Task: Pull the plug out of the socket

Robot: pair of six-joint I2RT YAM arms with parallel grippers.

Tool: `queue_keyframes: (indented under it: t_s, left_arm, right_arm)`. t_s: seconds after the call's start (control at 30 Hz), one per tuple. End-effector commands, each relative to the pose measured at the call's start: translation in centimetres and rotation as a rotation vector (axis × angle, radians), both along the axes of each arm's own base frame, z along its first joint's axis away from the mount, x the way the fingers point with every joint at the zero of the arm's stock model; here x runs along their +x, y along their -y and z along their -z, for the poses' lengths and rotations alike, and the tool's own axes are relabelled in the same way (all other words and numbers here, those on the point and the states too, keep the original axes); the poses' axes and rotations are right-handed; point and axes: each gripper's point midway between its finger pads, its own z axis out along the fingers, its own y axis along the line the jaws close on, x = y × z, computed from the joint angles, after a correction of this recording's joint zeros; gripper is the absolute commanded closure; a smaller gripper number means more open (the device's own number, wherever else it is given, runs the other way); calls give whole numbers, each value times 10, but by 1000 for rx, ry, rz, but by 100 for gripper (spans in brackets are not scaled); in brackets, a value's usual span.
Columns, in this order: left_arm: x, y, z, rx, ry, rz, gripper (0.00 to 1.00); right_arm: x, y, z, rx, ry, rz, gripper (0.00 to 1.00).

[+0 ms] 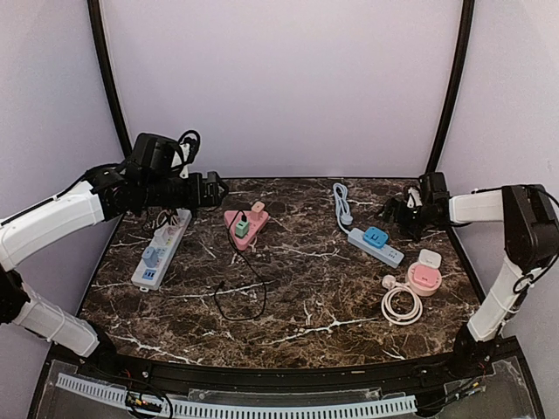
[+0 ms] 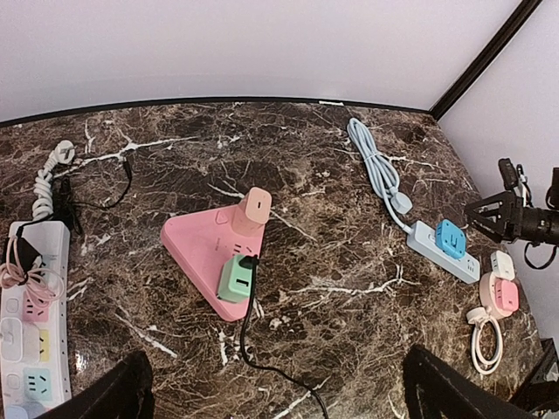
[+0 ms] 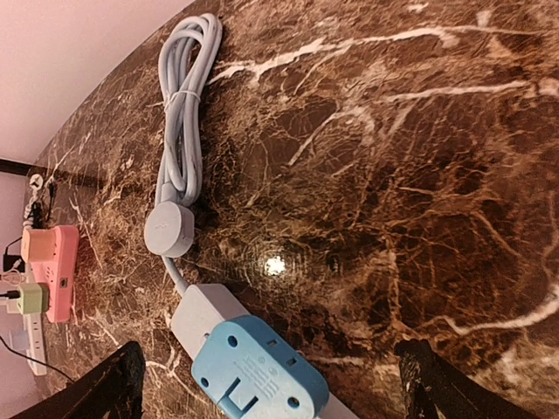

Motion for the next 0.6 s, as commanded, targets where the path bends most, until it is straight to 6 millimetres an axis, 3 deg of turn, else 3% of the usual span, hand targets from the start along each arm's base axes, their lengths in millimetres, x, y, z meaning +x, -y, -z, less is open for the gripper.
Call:
queue_keyframes:
  t_s: [0.0, 0.13, 0.37, 0.57]
  left_arm:
    - [-8, -5, 0, -4, -14, 5, 1]
    - [-10, -7, -2, -3, -9, -2, 1]
    - [-13, -9, -1, -5, -13, -5, 1]
    - [-13, -9, 2, -6, -19, -5, 1]
  right_arm:
    - [22, -22, -5, 129, 32, -92, 1]
    - [22, -30, 2, 182, 26, -115, 1]
    - [1, -48, 13, 255, -20, -166, 1]
    - [-14, -51, 25, 232, -60, -171, 1]
